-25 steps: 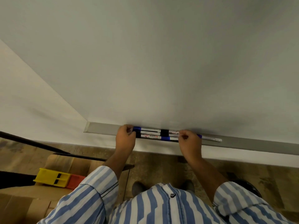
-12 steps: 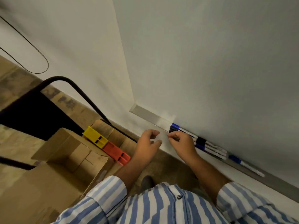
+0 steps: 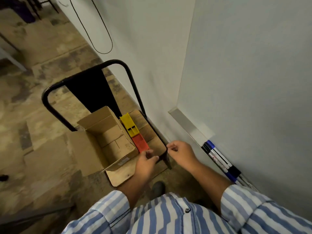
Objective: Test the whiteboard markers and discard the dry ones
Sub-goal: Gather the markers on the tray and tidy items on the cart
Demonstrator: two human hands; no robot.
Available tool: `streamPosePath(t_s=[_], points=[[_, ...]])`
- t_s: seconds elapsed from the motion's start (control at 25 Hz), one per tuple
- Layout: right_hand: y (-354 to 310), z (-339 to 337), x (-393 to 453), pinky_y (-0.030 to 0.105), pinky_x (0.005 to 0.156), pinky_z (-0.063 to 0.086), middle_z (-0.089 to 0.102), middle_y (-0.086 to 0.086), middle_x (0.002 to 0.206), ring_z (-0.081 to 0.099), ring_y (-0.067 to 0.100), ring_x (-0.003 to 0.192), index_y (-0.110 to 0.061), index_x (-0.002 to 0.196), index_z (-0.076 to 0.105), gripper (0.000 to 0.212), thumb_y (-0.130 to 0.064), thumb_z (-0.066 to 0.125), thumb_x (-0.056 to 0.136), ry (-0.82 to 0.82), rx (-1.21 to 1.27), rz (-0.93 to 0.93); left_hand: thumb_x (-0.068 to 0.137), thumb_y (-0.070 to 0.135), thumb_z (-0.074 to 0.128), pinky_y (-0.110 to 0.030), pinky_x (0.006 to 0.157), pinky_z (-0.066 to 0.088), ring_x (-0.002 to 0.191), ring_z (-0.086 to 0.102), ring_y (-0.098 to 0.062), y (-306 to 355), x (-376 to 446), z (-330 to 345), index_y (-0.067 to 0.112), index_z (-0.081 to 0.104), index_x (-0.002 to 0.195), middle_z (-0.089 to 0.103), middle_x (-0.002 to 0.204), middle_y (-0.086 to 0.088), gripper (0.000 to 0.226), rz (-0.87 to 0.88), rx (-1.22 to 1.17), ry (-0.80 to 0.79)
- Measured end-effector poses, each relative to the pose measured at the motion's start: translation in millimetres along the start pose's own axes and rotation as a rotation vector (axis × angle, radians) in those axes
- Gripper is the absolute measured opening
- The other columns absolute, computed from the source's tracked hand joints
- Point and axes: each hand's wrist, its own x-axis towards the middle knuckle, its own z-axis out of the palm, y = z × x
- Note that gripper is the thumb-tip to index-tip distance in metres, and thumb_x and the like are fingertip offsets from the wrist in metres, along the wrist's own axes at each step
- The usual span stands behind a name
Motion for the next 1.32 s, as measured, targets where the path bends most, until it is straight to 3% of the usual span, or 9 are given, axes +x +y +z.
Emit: streamPosePath(t_s=[0.12,0.28,0.4,0.64,0.72,0.88,1.04,1.12,1.32], points=[[-8,15,17,0.033,0.096,0.06,0.075,-0.003,0.11,0.072,0.014,0.104,-0.018,0.122,0.073,0.027,-0.019,0.074,0.094,-0.129,-0.047,0.002,0.096,0.018,0.071,-0.039,0.086,0.052,0.094,0.063,-0.024,-16,8,-12,0.024,0.063,0.113,0.07,0.114,-0.01,0.02,-0.099,-0.078,0.105],[-20,35,34,0.035,0.105,0.056,0.072,-0.001,0.126,0.069,0.018,0.118,-0.016,0.138,0.066,0.046,-0.022,0.077,0.094,-0.249,-0.109,0.003,0.093,0.014,0.074,-0.046,0.098,0.055,0.103,0.068,-0.028,-22,14,-13,0.016,0.066,0.118,0.072,0.114,-0.011,0.026,-0.156,-0.136,0.217],[-22,53,47,0.045,0.106,0.057,0.072,0.001,0.133,0.069,0.021,0.119,-0.02,0.138,0.065,0.054,-0.031,0.082,0.088,-0.309,-0.138,0.008,0.088,0.014,0.079,-0.041,0.097,0.054,0.1,0.07,-0.024,-26,24,-13,0.017,0.068,0.111,0.074,0.107,-0.006,0.025,-0.157,-0.179,0.277],[-23,72,39,0.034,0.089,0.055,0.079,0.004,0.109,0.073,0.021,0.103,-0.012,0.116,0.075,0.023,-0.015,0.076,0.093,-0.297,-0.064,0.0,0.083,0.029,0.076,-0.053,0.1,0.058,0.105,0.074,-0.03,-61,56,-3,0.016,0.075,0.111,0.079,0.111,-0.008,0.031,-0.206,-0.22,0.208],[-23,68,33,0.033,0.091,0.054,0.075,-0.001,0.11,0.07,0.017,0.103,-0.014,0.119,0.074,0.027,-0.02,0.078,0.093,-0.272,-0.038,0.037,0.094,0.018,0.075,-0.051,0.094,0.061,0.099,0.074,-0.03,-48,44,-4,0.013,0.072,0.112,0.077,0.107,-0.011,0.018,-0.237,-0.281,0.214],[-18,49,46,0.029,0.084,0.054,0.075,-0.005,0.099,0.07,0.015,0.094,-0.018,0.107,0.077,0.015,-0.027,0.075,0.096,-0.266,-0.021,0.064,0.097,0.012,0.073,-0.033,0.067,0.057,0.093,0.075,-0.024,-54,40,-8,0.01,0.069,0.12,0.079,0.11,-0.014,0.024,-0.277,-0.435,0.082],[-37,36,82,0.036,0.083,0.058,0.076,-0.003,0.089,0.073,0.018,0.089,-0.023,0.088,0.077,0.012,-0.032,0.074,0.094,-0.161,0.012,0.036,0.098,0.006,0.07,-0.036,0.077,0.063,0.104,0.077,-0.028,-51,23,-17,0.011,0.067,0.121,0.078,0.115,-0.013,0.024,-0.261,-0.513,0.002],[-54,39,104,0.038,0.089,0.059,0.077,-0.003,0.092,0.072,0.017,0.092,-0.022,0.089,0.077,0.007,-0.027,0.074,0.093,-0.142,-0.034,-0.027,0.097,0.005,0.071,-0.039,0.084,0.062,0.104,0.077,-0.027,-54,15,-19,0.013,0.067,0.122,0.079,0.115,-0.012,0.027,-0.235,-0.508,-0.01],[-88,73,154,0.04,0.093,0.059,0.076,0.005,0.11,0.071,0.024,0.104,-0.015,0.114,0.075,0.023,-0.027,0.073,0.095,-0.167,-0.234,-0.086,0.096,-0.003,0.068,-0.021,0.063,0.057,0.088,0.075,-0.018,-58,-5,-29,0.01,0.067,0.121,0.078,0.103,-0.006,0.028,-0.215,-0.537,0.018]])
